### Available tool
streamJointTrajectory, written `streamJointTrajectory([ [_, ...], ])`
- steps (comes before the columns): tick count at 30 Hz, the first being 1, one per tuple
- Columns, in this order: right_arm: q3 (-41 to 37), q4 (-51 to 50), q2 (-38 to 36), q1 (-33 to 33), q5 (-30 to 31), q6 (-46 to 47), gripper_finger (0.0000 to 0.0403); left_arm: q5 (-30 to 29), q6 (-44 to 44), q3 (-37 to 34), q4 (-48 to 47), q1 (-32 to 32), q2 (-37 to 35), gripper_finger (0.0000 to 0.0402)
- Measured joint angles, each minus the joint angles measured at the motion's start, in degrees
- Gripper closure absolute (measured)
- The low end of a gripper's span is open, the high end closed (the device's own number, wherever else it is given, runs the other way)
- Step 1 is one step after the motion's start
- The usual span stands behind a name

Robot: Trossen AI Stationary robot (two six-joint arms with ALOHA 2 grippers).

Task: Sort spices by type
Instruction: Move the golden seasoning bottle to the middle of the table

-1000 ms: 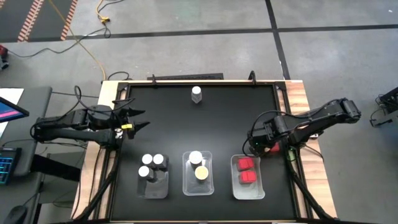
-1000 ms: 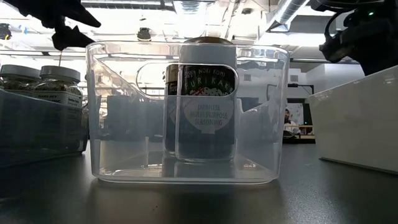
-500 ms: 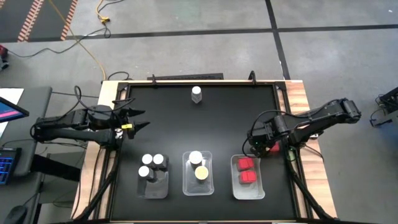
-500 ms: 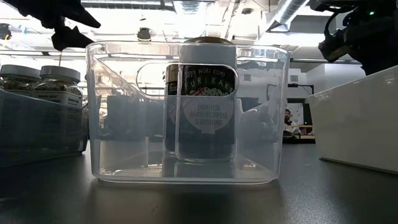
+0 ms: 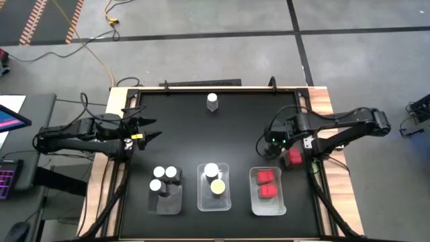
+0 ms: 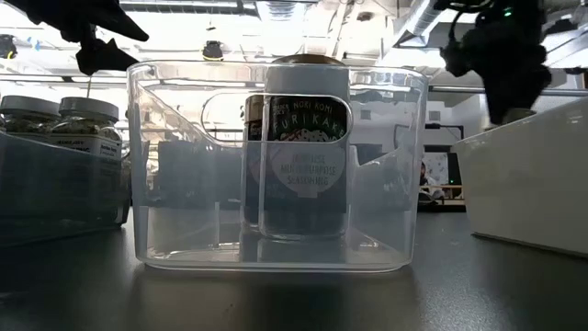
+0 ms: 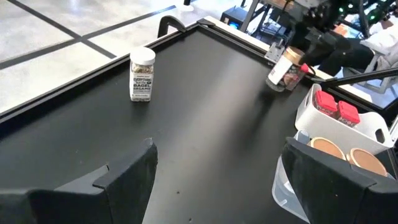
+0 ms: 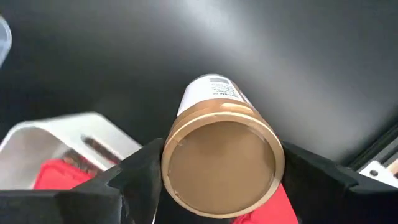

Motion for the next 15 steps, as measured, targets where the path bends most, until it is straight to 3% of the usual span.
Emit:
streamJointTrajectory([
  [8,3.3,5.3,1.3,-5.3,0.0,-7.4,0.0093,0.0,0.4,0.0,0.0,0.0,0.0,0.0074],
  [15,14.2,4.4,14.4,-6.9,-0.1,-16.0,0.0093,-0.8,2.6,0.0,0.0,0.0,0.0,0.0074],
])
